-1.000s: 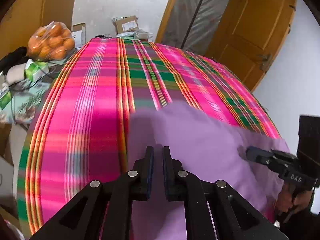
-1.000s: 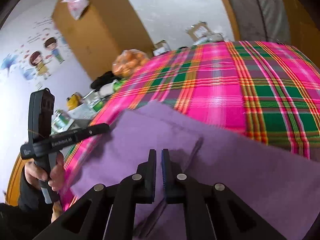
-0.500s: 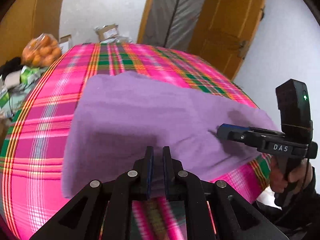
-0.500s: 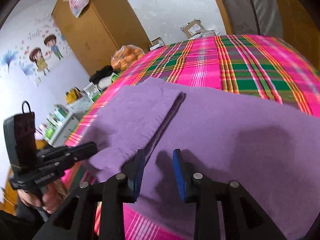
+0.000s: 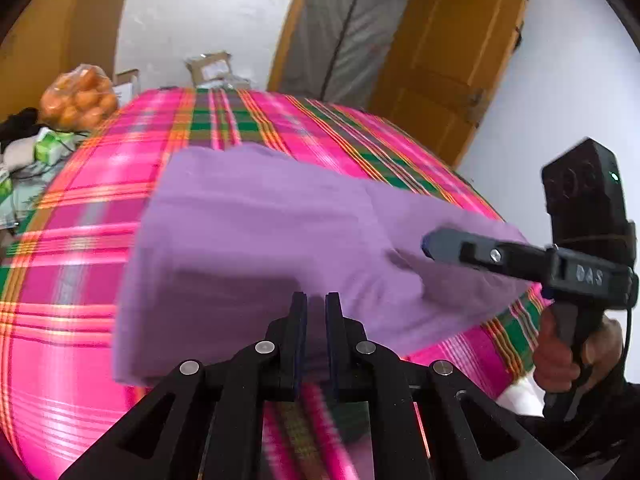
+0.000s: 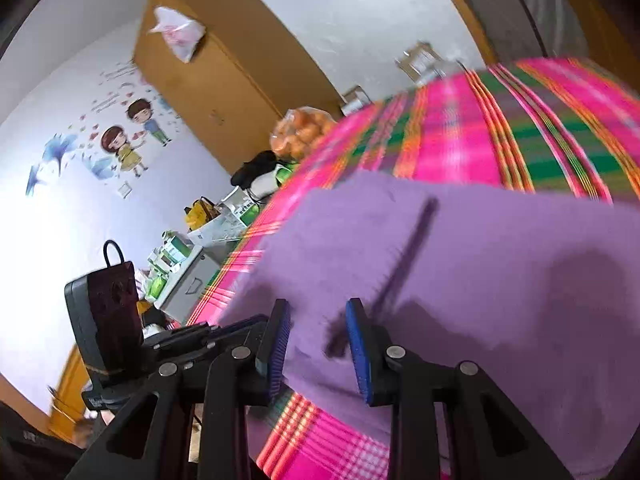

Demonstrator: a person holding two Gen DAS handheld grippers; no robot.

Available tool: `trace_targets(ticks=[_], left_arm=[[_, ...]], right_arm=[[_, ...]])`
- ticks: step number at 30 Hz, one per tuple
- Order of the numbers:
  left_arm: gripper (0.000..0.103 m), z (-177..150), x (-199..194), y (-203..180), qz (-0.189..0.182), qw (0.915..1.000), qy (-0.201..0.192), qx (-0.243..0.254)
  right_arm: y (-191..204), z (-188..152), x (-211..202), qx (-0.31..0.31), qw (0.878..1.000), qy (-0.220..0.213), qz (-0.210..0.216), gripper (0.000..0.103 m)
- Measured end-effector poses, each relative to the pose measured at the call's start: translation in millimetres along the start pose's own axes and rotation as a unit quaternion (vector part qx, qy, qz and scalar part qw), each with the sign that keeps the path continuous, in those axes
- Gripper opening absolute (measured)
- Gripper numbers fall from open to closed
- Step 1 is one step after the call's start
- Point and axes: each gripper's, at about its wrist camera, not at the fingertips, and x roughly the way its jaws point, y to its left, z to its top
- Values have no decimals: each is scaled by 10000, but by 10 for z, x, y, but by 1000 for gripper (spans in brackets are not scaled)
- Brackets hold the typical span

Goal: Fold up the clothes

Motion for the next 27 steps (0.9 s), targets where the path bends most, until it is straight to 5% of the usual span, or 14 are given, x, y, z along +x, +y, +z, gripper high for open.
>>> trace_targets(ticks=[6, 17, 27], left_arm=[[9, -41, -63, 377, 339, 9981, -79, -516], [9, -362, -187, 574, -87, 9942, -635, -865], [9, -26, -157, 506, 68, 9954, -623, -718]], right_arm=[[69, -80, 291, -498, 9966, 506, -429, 1], [57, -157, 283, -990, 9928, 469, -491, 0], [-14, 132, 257, -591, 9965, 289, -516, 3]])
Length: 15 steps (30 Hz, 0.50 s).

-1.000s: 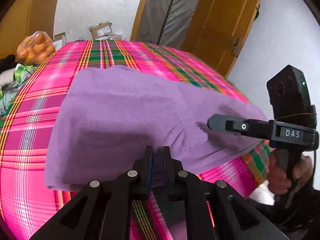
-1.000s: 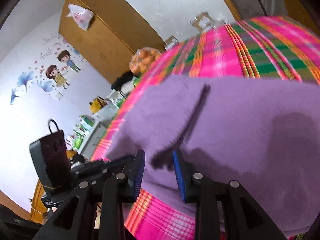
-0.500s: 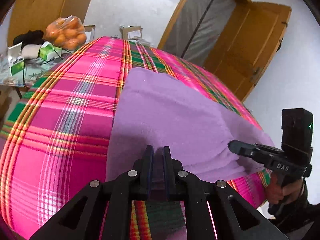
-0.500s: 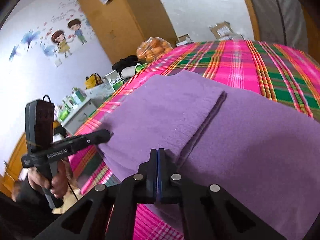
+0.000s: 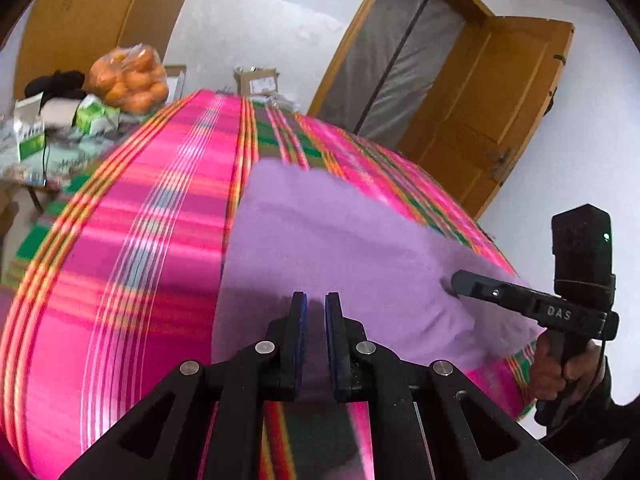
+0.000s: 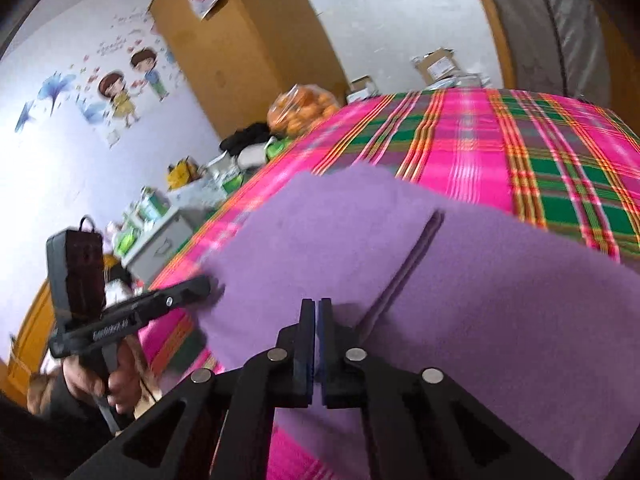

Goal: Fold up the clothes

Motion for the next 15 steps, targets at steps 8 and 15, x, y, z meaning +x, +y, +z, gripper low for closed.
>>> trace_targets(ticks=[8, 15], left_arm=[[9, 21, 138, 148, 256, 9994, 177, -141], [9, 108, 177, 12, 170, 9997, 189, -10]], right_arm=[[-393, 257, 184, 835, 9964, -71, -114, 4], [-617, 467, 387, 1102, 9933, -20, -338, 0]])
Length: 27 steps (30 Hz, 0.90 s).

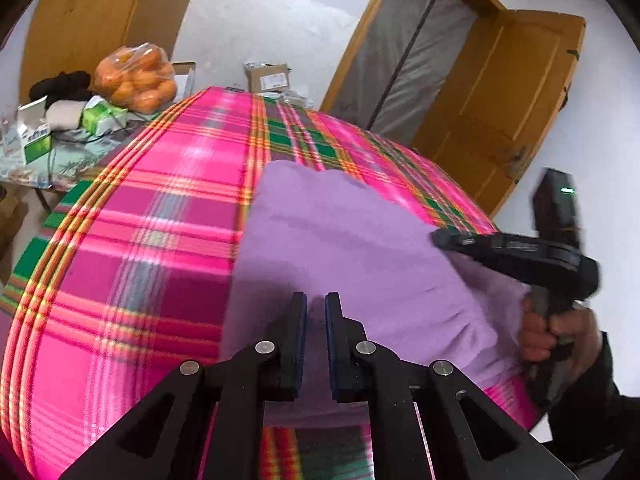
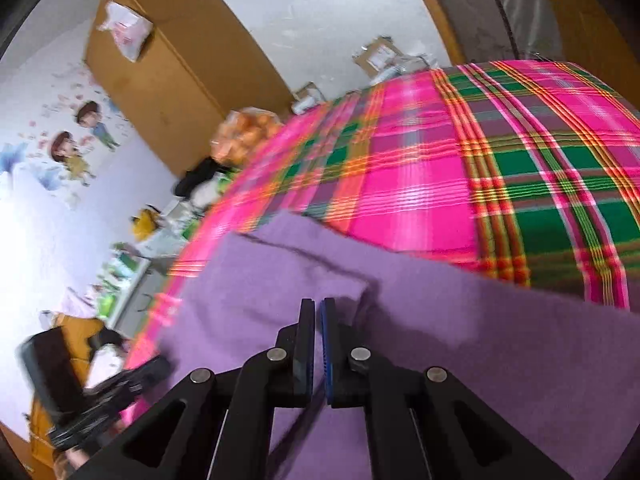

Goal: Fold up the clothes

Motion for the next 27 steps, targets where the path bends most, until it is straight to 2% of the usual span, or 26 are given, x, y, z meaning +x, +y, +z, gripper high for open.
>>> trace_targets(ticks=[3, 6, 10, 14, 17, 19, 25, 27], left_arm=[[9, 6, 26, -161, -180, 9997, 31, 134], [9, -9, 72, -357, -403, 9986, 91, 316], [9, -57, 156, -612, -770, 9952, 230, 567], [9, -133, 247, -791, -1054, 9907, 434, 744], [10, -191, 358, -840, -1073, 9891, 561, 834], [10, -214, 365, -849, -1020, 9900, 498, 833], [10, -163, 296, -948, -840, 9908, 474, 949], [10, -151, 306, -988, -814, 9906, 456, 998]], right_arm=[[-95, 21, 24, 237, 9997, 85, -1, 2], [-62, -50, -129, 123, 9999, 20, 60, 3], [-20, -275, -358, -102, 9996, 21, 272, 3], [-98, -487, -642, -169, 9996, -119, 185, 3], [-269, -578, -771, -33, 9999, -163, -37, 3], [-385, -624, -810, 81, 9996, -145, -211, 3], [-513, -748, -1038, 15, 9992, -279, -286, 3], [-639, -817, -1125, 175, 9988, -300, -339, 3]])
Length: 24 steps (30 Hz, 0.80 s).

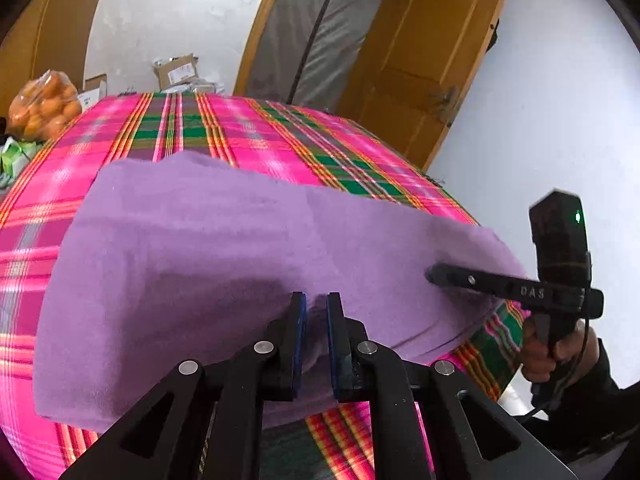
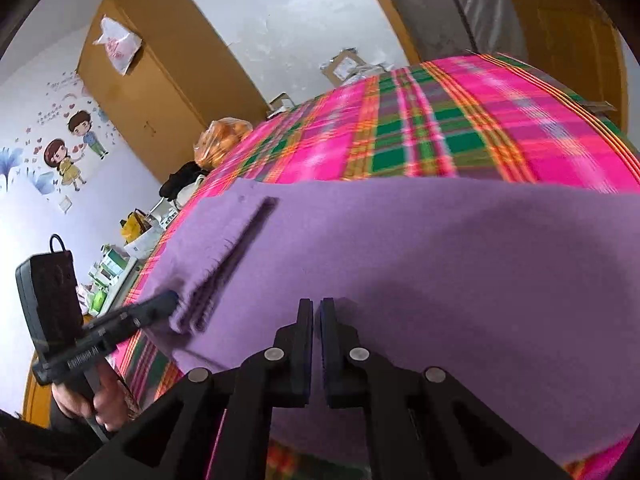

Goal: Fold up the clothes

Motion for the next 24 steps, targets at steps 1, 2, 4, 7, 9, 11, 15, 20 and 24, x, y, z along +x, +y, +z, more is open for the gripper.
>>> trace_targets(ticks=[1, 2, 4, 7, 9, 11, 15, 20, 24], left_arm=[[10, 3, 16, -19, 6, 10000, 16, 17], [10, 7, 32, -38, 12, 10000, 31, 35], [10, 33, 69, -68, 15, 9999, 47, 98], [10, 76, 106, -121, -34, 9998, 67, 175], [10, 101, 125, -154, -42, 9997, 63, 219], [10, 142, 154, -176, -36, 9997, 57, 250], [10, 219, 254, -220, -2, 9995, 82, 295], [10, 218, 402, -271, 105, 9991, 236, 328], [10, 164, 462, -279, 198, 9987, 299, 351]], right_arm=[[-81, -29, -54, 111, 9999, -28, -4, 2], [-191, -55, -131, 287, 9995, -96, 42, 2], [-434, -105, -353, 619, 9975, -323, -115, 2], [-816, -150, -740, 1145, 9885, -732, -667, 2], [-1067, -164, -991, 1555, 9764, -1014, -1109, 2], [-1252, -170, -1192, 1862, 9635, -1290, -1423, 7], [-1433, -126, -1396, 2116, 9503, -1610, -1619, 8], [-1398, 95, -1036, 1728, 9710, -1038, -1288, 6], [-1713, 118, -1189, 2201, 9580, -1238, -1358, 3]])
